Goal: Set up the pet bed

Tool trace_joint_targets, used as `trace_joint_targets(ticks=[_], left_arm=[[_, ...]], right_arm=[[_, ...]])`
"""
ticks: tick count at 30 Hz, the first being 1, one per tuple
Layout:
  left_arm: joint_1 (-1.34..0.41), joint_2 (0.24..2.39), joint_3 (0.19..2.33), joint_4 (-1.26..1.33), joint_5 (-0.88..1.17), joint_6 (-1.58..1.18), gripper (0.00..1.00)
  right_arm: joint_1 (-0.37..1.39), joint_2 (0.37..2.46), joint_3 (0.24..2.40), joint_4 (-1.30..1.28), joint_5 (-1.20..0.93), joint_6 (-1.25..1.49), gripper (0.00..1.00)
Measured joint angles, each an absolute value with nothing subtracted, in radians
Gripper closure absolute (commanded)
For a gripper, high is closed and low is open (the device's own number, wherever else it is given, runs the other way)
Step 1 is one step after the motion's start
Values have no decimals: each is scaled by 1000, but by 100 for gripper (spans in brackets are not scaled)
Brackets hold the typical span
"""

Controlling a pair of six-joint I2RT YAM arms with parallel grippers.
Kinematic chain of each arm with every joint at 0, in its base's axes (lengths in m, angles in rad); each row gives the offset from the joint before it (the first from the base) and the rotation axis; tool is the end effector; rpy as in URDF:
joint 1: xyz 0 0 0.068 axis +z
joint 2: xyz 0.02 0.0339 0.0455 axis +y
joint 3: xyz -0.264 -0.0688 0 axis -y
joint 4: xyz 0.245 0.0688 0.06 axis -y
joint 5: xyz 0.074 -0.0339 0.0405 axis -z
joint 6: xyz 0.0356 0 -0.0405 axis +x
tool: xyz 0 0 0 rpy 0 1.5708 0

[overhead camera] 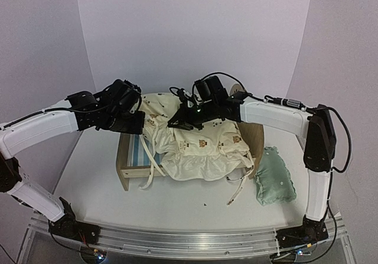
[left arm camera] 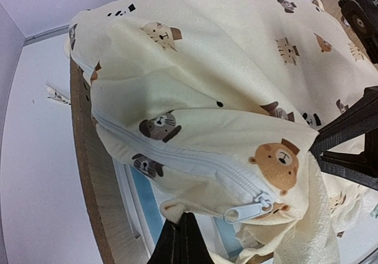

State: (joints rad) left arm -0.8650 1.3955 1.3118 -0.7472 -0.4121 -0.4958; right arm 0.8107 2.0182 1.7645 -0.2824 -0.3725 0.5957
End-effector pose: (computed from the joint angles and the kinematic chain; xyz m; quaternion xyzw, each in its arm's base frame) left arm 0.2022 -0.2153 0.3340 0.0948 0.9107 -0.0744 0.3951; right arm 0.3203 0.3558 0.2934 -0.1827 0.8393 0.4371 0.2667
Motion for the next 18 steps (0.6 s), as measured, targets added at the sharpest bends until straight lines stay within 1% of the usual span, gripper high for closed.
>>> trace_joint_targets(ticks=[3, 8, 18], left_arm=[[-865, 1406, 1352, -793, -435, -485, 100], [-865, 1465, 1488, -869, -502, -442, 100], [-866, 1562, 1614, -999, -599, -338, 100]], right_arm=[[808, 2018, 1765, -273, -398, 596, 100], [808, 2019, 1765, -259, -416, 596, 100], [807, 2032, 1765, -244, -432, 602, 100]])
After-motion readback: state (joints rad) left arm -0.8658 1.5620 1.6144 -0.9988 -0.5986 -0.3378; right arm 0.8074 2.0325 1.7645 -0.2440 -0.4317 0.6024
